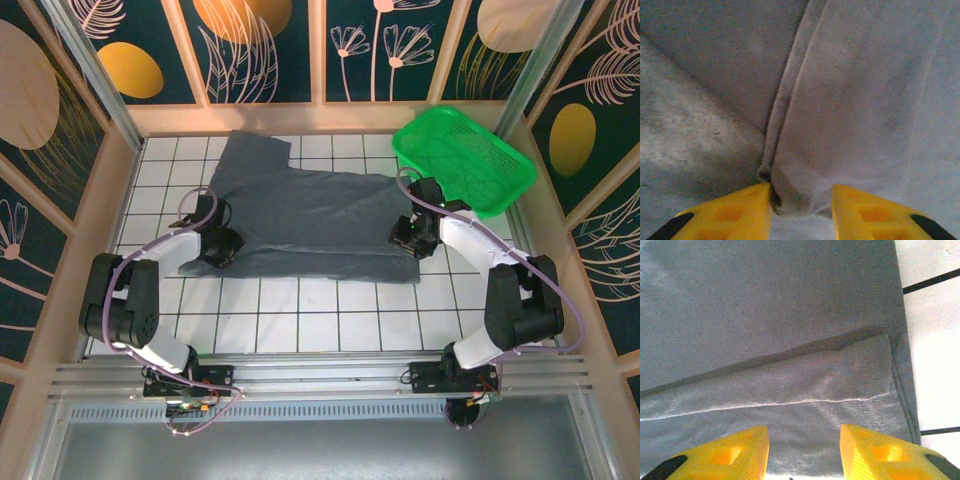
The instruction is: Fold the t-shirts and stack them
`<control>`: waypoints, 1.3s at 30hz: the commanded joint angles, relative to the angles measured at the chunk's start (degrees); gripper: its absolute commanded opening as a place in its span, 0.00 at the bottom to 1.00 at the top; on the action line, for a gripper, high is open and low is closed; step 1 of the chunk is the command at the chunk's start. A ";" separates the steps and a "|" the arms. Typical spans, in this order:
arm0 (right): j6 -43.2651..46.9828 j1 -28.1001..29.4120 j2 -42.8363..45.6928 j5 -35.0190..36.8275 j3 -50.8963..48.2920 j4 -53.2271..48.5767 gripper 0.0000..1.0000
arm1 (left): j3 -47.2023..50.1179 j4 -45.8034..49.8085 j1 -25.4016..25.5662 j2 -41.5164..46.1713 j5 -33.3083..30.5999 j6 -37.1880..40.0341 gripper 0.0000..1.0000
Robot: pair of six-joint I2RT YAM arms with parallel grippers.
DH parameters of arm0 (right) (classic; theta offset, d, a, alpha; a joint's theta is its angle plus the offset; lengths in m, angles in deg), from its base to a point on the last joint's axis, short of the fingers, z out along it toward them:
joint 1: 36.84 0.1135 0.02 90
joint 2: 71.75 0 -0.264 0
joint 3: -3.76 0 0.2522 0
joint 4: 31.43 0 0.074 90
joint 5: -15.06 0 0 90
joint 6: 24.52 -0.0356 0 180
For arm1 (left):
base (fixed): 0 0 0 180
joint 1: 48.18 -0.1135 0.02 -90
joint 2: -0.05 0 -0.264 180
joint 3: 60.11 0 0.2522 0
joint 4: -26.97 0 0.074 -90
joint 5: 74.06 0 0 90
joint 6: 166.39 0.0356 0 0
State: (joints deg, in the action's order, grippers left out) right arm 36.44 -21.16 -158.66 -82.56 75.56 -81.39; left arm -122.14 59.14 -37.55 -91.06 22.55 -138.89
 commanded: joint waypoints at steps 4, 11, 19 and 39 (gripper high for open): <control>-1.90 -2.17 0.82 0.50 -0.42 0.15 0.44 | -2.87 -0.76 0.18 -2.76 -1.15 1.05 0.19; -12.88 -7.44 2.17 -3.99 -5.61 3.36 0.47 | -7.13 0.00 0.18 -3.83 -1.27 2.05 0.00; -22.24 -8.40 -1.49 -9.53 -5.46 6.02 0.51 | -11.44 0.35 0.24 -5.68 -0.44 2.73 0.00; -28.10 -10.56 -10.74 -7.45 0.62 9.50 0.52 | -22.24 1.01 0.27 -13.24 1.39 6.90 0.00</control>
State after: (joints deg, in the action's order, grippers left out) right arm 9.41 -30.71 -168.50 -92.28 73.33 -72.34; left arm -141.18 59.10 -37.55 -102.77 23.19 -134.37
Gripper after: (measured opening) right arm 0.531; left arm 0.044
